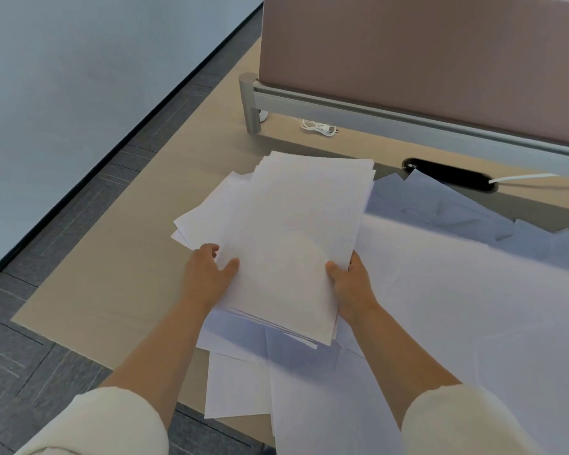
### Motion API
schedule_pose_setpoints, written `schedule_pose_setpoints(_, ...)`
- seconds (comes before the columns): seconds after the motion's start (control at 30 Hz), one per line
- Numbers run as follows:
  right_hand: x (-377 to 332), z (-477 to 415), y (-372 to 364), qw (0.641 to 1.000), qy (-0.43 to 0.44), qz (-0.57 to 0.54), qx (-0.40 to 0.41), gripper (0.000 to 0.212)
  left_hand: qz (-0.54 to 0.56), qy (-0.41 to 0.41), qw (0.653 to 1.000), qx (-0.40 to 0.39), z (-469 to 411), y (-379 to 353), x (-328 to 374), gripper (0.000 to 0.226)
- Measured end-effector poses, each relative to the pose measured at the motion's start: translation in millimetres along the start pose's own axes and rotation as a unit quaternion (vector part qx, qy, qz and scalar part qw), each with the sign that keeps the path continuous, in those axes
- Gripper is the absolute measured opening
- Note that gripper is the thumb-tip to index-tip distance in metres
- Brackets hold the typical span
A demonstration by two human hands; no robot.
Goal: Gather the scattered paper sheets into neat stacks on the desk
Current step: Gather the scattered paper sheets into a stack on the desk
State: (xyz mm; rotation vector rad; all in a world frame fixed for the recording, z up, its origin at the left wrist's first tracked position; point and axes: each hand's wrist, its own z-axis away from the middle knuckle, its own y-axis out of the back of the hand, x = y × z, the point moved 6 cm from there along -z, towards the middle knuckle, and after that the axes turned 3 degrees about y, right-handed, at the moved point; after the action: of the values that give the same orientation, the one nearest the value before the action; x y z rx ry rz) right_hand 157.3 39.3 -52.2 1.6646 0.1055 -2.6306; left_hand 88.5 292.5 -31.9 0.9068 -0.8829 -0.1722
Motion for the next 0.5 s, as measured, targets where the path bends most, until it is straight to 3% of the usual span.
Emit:
schedule_pose_setpoints(0.17,-3,-1,44,0.997,0.004,-0.015,0.082,0.039,0.049,-0.029,0.997,-0.049,6,-16,41,0.049)
schedule_pose_setpoints(0.33,-4,4,75,0.991,0.003,-0.028,0.129,0.040,0.061,-0.089,0.994,-0.031,12,-34,71,0.036)
schedule_pose_setpoints(0.5,-4,4,87,0.983,-0.022,0.060,0.171,0.023,0.044,-0.113,0.991,-0.050,12,-52,78,0.041)
